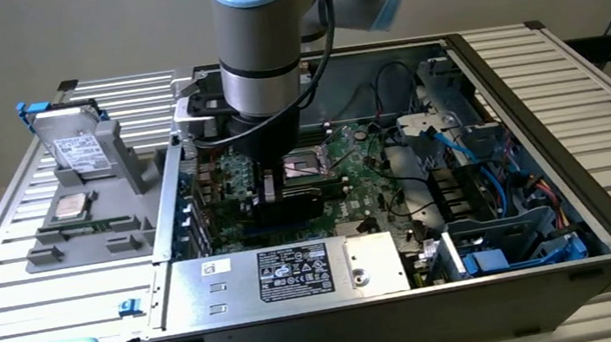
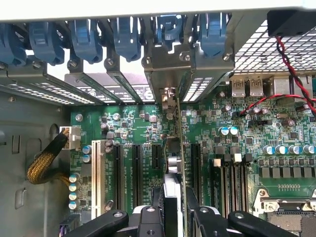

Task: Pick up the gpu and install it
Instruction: 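Insert the gpu into the slot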

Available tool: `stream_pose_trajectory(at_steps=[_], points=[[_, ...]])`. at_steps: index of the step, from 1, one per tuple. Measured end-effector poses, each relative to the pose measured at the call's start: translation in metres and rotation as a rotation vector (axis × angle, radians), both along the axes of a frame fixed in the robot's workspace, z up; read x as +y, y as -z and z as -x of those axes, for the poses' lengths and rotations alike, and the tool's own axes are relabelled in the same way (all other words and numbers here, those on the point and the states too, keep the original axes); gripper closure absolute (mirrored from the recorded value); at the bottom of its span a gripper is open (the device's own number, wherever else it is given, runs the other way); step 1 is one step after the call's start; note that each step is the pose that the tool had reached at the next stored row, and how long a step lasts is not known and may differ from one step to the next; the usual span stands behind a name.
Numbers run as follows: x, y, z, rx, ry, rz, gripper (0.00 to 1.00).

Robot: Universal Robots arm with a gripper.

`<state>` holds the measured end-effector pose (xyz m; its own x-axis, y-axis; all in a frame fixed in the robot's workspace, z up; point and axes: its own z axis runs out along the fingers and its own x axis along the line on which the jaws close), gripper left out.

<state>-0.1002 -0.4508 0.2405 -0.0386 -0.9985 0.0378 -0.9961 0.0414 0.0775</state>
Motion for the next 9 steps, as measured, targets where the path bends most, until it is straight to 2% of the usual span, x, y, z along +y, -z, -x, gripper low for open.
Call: stream_pose_trajectory(at_steps=[4,6,9], points=[[0.0,0.0,-0.0002,0.0033,0.001,0.0,0.72],[-0.0001,0.0,-0.0006,0.0076,0.001,-0.0001,0.72],[-0.0001,0.0,-0.0006,0.0078,0.002,0.0,0.72]])
